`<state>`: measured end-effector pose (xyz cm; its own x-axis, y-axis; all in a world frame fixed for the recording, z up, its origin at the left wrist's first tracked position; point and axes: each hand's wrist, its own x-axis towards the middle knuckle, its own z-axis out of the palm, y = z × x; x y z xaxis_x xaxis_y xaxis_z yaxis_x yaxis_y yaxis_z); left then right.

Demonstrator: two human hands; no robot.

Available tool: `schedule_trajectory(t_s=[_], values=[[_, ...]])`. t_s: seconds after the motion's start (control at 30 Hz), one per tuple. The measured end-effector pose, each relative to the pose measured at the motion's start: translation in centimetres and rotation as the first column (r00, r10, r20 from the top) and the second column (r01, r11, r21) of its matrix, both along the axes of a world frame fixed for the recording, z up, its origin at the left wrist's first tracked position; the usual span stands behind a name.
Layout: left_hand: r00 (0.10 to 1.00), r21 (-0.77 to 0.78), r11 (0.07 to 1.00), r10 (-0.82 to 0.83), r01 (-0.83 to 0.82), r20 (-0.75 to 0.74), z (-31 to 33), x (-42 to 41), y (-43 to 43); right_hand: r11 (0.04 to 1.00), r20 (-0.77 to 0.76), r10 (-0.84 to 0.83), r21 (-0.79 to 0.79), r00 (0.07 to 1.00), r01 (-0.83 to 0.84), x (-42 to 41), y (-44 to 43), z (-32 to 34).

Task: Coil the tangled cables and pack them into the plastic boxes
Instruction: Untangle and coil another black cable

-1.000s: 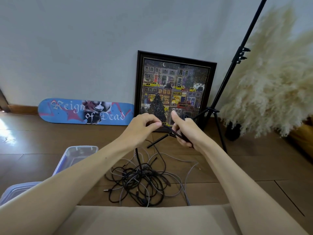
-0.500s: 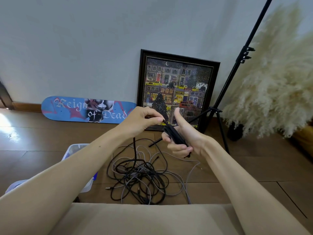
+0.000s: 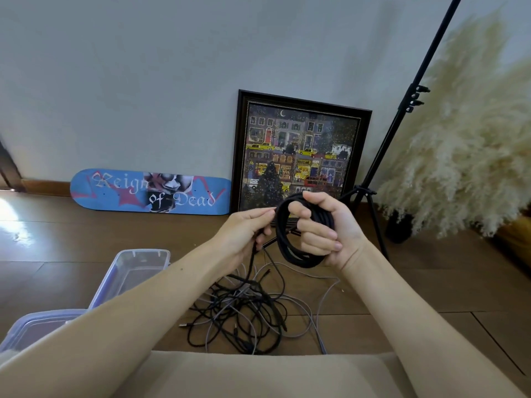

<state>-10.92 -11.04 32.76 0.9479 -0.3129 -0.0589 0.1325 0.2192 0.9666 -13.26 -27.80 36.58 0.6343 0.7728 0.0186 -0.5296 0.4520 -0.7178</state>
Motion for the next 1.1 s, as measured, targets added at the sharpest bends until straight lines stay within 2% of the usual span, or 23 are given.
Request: schedule_trajectory(t_s=[0.07,0.1,0.2,0.33,0.47,0.63,0.7,0.8,0.87,0.97,1.1], values=[[0.999,-0.034,0.999,-0.018,0.017,-0.028,-0.3,-0.5,-0.7,0.994,-0.016,-0.103,0.034,0.995,0.104,0.0,0.1,-0.1],[0.999,-0.001,1.0,-0.027,0.027,-0.02,-0.3,-0.7,-1.0,0.984,-0.026,-0.168,0.053,0.986,0.169,0.0,0.2,-0.1],[0.996,0.232,0.971,-0.071,0.057,0.052,-1.1,-1.5,-1.8,0.923,-0.048,-0.375,0.069,0.926,0.378,-0.3,0.3,0.6],[0.973,0.431,0.885,-0.222,0.176,0.057,-1.5,-2.3,-2.4,0.813,-0.031,-0.582,-0.064,0.813,0.579,-0.4,0.7,1.2],[0.949,0.613,0.745,-0.316,0.261,-0.02,-1.5,-1.9,-2.1,0.67,0.103,-0.712,-0.194,0.694,0.716,-0.3,1.7,0.9],[0.945,0.728,0.625,-0.312,0.282,-0.098,-0.7,-1.8,-2.3,0.667,0.206,-0.679,-0.227,0.704,0.71,-0.8,2.5,0.8],[0.94,0.77,0.556,-0.301,0.312,-0.164,-0.8,-1.9,-2.6,0.624,0.285,-0.671,-0.282,0.684,0.729,-0.8,2.9,0.8],[0.922,0.817,0.434,-0.258,0.379,-0.29,-1.0,-2.7,-2.6,0.521,0.407,-0.683,-0.31,0.606,0.795,-0.2,3.1,0.5],[0.936,0.85,0.408,-0.252,0.332,-0.245,-1.1,-2.7,-2.5,0.495,0.473,-0.655,-0.321,0.589,0.808,0.3,2.9,0.1],[0.954,0.897,0.391,-0.284,0.205,-0.094,-0.9,-2.5,-2.2,0.418,0.64,-0.53,-0.373,0.556,0.828,0.4,3.1,-0.1],[0.926,0.944,0.32,-0.373,0.078,0.05,-0.2,-2.5,-1.4,0.296,0.731,-0.42,-0.45,0.538,0.843,0.6,3.5,-0.7]])
